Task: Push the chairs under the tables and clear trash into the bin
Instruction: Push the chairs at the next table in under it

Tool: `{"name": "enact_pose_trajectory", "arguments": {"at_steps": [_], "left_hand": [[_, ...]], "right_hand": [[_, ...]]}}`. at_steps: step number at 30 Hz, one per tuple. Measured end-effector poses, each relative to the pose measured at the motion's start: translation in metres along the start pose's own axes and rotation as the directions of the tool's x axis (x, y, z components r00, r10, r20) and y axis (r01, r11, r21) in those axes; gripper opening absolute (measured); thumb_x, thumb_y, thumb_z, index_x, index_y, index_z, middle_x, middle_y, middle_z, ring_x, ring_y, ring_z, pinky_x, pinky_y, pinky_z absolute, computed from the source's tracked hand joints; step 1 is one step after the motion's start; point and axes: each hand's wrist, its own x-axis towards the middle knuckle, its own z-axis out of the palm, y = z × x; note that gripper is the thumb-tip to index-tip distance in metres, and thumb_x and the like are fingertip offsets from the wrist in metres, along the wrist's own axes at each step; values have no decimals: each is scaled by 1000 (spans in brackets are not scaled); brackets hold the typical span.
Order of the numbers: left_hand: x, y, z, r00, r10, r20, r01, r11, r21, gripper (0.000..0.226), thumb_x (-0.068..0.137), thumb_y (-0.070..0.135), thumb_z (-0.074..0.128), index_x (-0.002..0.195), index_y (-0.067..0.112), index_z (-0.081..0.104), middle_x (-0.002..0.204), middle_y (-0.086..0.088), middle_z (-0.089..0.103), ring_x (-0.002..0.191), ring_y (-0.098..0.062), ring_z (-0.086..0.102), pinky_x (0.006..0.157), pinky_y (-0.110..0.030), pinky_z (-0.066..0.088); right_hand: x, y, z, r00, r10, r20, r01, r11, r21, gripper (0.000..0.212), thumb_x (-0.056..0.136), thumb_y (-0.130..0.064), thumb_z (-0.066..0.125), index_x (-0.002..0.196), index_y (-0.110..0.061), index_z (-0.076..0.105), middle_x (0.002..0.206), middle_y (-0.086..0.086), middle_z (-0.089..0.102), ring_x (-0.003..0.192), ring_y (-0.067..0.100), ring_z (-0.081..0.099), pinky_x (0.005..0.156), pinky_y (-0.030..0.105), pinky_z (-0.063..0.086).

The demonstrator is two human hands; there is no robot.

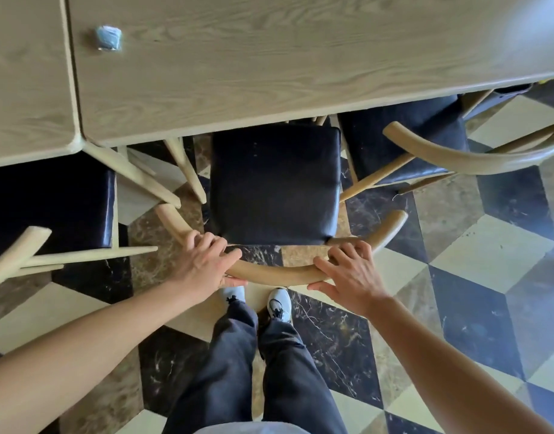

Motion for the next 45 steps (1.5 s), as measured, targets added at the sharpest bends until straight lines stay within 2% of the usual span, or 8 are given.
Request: {"name": "enact_pose_trajectory", "arguments": {"at_steps": [5, 11, 13, 17, 23, 27, 30, 45], "left_hand": [[2, -4, -5, 996, 52, 66, -54, 998, 26, 66, 89, 79, 29, 95, 21, 61, 89, -6, 62, 85, -32, 54, 80, -48, 34], [-5, -3, 1, 998, 26, 61, -25, 999, -24, 64, 92, 76, 37, 105, 17, 60, 95, -10, 62, 92, -35, 55, 89, -52, 38], [-4, -3, 3, 999, 30, 34, -29, 999, -31, 61, 91, 73, 45, 105, 16, 61, 96, -11, 64, 94, -36, 57, 92, -53, 38], [1, -3, 6, 992, 76, -100, -79, 996, -35, 56, 88, 72, 54, 96, 16, 61, 85, -5, 64, 83, -34, 59, 84, -50, 41], [2, -4, 9, 996, 69, -62, -73, 995, -66, 64, 93, 73, 39, 104, 16, 64, 89, -6, 65, 85, -34, 59, 87, -53, 40], [8, -3, 10, 998, 36, -47, -40, 996, -82, 70, 93, 76, 30, 104, 15, 63, 89, -7, 64, 82, -33, 58, 90, -54, 39], [10, -4, 10, 1000, 15, -26, -17, 997, -79, 71, 93, 77, 31, 103, 15, 64, 90, -7, 63, 83, -33, 57, 90, -55, 39], [32, -32, 4, 993, -66, -103, 58, 995, -76, 73, 91, 77, 36, 100, 12, 68, 89, -11, 62, 82, -34, 58, 84, -53, 40]], "right_hand": [[-8, -14, 3, 994, 96, -47, -95, 995, 19, 53, 90, -70, 47, 110, -23, 62, 95, 0, 58, 95, 27, 53, 106, 54, 35], [-5, -9, 4, 997, 59, -56, -59, 998, 7, 52, 89, -69, 53, 108, -22, 63, 94, 0, 56, 91, 27, 52, 100, 52, 37], [-2, -7, 4, 996, 41, -77, -40, 999, 11, 54, 91, -70, 50, 107, -21, 64, 92, 1, 57, 88, 27, 51, 95, 50, 38], [-2, 0, 6, 994, 16, -106, -15, 1000, 10, 53, 93, -70, 52, 109, -21, 64, 92, 1, 59, 85, 26, 52, 92, 51, 39], [0, 4, 4, 995, -17, -96, 19, 999, 26, 52, 97, -69, 42, 112, -22, 60, 92, 2, 58, 85, 27, 53, 93, 52, 38], [7, 13, 1, 997, -31, -65, 33, 999, 25, 48, 96, -67, 45, 114, -24, 56, 94, 1, 57, 86, 26, 52, 95, 52, 35], [15, 19, -1, 997, -50, -65, 52, 998, 27, 46, 94, -65, 51, 114, -24, 57, 94, 1, 57, 88, 26, 53, 96, 53, 35], [72, 39, -14, 985, -136, -104, 142, 989, 52, 52, 97, -68, 41, 107, -21, 61, 91, 4, 57, 87, 29, 52, 94, 55, 37]]}}
